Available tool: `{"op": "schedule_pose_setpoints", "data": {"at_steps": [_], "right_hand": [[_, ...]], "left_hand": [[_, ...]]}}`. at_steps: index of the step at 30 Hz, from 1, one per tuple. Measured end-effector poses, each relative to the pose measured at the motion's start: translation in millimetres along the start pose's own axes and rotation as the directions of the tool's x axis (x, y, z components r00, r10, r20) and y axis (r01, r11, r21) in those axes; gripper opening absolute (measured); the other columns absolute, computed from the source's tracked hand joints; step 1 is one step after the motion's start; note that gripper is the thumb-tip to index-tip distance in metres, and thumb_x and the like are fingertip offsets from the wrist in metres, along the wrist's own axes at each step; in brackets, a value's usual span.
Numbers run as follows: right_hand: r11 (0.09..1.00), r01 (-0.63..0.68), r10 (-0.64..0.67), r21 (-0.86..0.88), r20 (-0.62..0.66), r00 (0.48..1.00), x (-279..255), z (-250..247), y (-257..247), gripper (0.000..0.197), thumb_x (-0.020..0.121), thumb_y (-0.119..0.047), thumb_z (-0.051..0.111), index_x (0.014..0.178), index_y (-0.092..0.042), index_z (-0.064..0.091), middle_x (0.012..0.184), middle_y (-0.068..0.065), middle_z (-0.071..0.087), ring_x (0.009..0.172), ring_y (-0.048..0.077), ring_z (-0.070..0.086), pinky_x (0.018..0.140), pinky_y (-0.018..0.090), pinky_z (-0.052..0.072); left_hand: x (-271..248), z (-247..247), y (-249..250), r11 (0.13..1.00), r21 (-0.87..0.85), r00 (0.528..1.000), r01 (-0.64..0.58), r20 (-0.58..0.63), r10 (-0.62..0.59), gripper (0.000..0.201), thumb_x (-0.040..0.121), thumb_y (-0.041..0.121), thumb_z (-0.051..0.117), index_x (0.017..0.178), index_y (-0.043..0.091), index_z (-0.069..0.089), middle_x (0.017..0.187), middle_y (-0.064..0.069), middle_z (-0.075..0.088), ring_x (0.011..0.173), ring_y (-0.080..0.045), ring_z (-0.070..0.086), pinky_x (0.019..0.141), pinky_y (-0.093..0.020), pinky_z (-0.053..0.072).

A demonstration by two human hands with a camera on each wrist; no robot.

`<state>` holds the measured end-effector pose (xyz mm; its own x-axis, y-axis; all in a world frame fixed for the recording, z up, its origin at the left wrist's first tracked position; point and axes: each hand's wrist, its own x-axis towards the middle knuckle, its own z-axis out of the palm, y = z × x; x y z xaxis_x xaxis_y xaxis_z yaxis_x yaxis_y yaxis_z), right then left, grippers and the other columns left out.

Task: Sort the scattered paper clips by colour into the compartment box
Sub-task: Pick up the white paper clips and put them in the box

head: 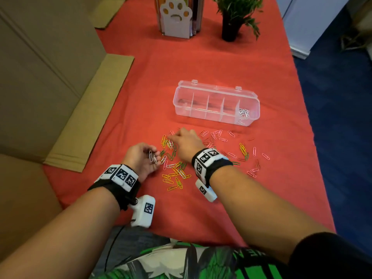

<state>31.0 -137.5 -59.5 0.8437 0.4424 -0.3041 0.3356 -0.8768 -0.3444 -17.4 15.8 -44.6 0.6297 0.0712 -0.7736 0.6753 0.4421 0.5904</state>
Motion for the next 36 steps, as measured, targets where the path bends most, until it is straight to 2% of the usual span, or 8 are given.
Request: {"op": "schedule_pose_setpoints", "data": {"at_steps": [4,7,10,14,19,25,30,36], "right_hand": [[0.996,0.058,-0.059,-0.064,-0.017,0.998,-5,1,8,0.049,0.087,-0.011,0.046,0.131,-0.033,0.052,0.127,0.001,0.047,0.110,0.030,0.043,0.093,0.038,0.041],[0.987,-0.036,0.058,0.157,-0.135,0.989,-12,-5,29,0.042,0.084,-0.005,0.048,0.118,-0.024,0.065,0.115,0.005,0.055,0.106,0.030,0.047,0.093,0.037,0.042],[0.896,-0.231,0.315,0.379,-0.176,0.933,-27,-15,55,0.027,0.086,-0.006,0.049,0.101,-0.014,0.070,0.106,0.012,0.061,0.101,0.028,0.058,0.089,0.031,0.046],[0.870,-0.411,0.433,0.273,-0.020,0.901,-54,-14,68,0.015,0.085,-0.018,0.052,0.085,-0.017,0.067,0.095,0.009,0.070,0.092,0.027,0.064,0.077,0.027,0.048],[0.956,-0.280,0.287,0.088,-0.086,0.954,-65,4,45,0.020,0.084,-0.024,0.055,0.092,-0.007,0.062,0.101,0.015,0.063,0.096,0.033,0.060,0.079,0.036,0.049],[0.965,-0.191,0.166,-0.181,-0.144,0.976,-72,9,32,0.031,0.080,0.000,0.047,0.109,-0.001,0.054,0.110,0.015,0.055,0.103,0.035,0.055,0.081,0.042,0.048],[0.920,-0.227,0.276,0.321,-0.116,0.954,-60,2,44,0.007,0.083,-0.009,0.052,0.085,-0.012,0.058,0.086,0.009,0.058,0.081,0.026,0.057,0.070,0.029,0.043],[0.345,-0.285,0.411,0.894,0.129,0.903,-51,-17,48,0.029,0.082,0.005,0.051,0.090,-0.023,0.059,0.064,-0.003,0.051,0.048,0.004,0.045,0.048,0.016,0.036]], "left_hand": [[6,1,-7,0.950,0.300,0.992,-0.085,-0.062,0.109,0.026,0.090,0.018,0.045,0.066,0.017,0.054,0.043,0.007,0.045,0.033,-0.005,0.037,0.037,-0.012,0.029],[11,0,-17,0.581,0.785,0.934,-0.217,-0.006,0.357,0.016,0.084,0.019,0.062,0.068,0.016,0.062,0.057,0.004,0.052,0.049,-0.010,0.043,0.046,-0.020,0.031],[7,3,-20,0.273,0.936,0.877,-0.223,0.070,0.475,0.009,0.081,0.021,0.066,0.081,0.013,0.071,0.058,-0.001,0.056,0.062,-0.020,0.052,0.054,-0.025,0.033],[5,6,-17,0.144,0.973,0.853,-0.183,0.084,0.515,0.013,0.079,0.018,0.067,0.089,0.015,0.073,0.085,-0.010,0.072,0.083,-0.026,0.065,0.064,-0.022,0.037],[6,9,-14,0.044,0.985,0.851,-0.169,0.123,0.511,0.017,0.077,0.025,0.069,0.091,0.016,0.074,0.092,-0.009,0.073,0.091,-0.026,0.066,0.076,-0.027,0.047],[7,13,-18,-0.066,0.983,0.837,-0.173,0.182,0.516,0.013,0.078,0.020,0.063,0.079,0.011,0.074,0.085,-0.014,0.072,0.087,-0.032,0.066,0.074,-0.033,0.049],[14,15,-14,0.175,0.954,0.830,-0.242,0.111,0.547,0.009,0.081,0.019,0.061,0.077,0.012,0.064,0.077,-0.013,0.067,0.076,-0.030,0.061,0.070,-0.033,0.046],[19,23,-9,0.855,0.467,0.970,-0.225,0.029,0.239,0.016,0.087,0.007,0.052,0.079,0.020,0.055,0.062,0.000,0.047,0.038,-0.005,0.039,0.037,-0.015,0.029]]}}
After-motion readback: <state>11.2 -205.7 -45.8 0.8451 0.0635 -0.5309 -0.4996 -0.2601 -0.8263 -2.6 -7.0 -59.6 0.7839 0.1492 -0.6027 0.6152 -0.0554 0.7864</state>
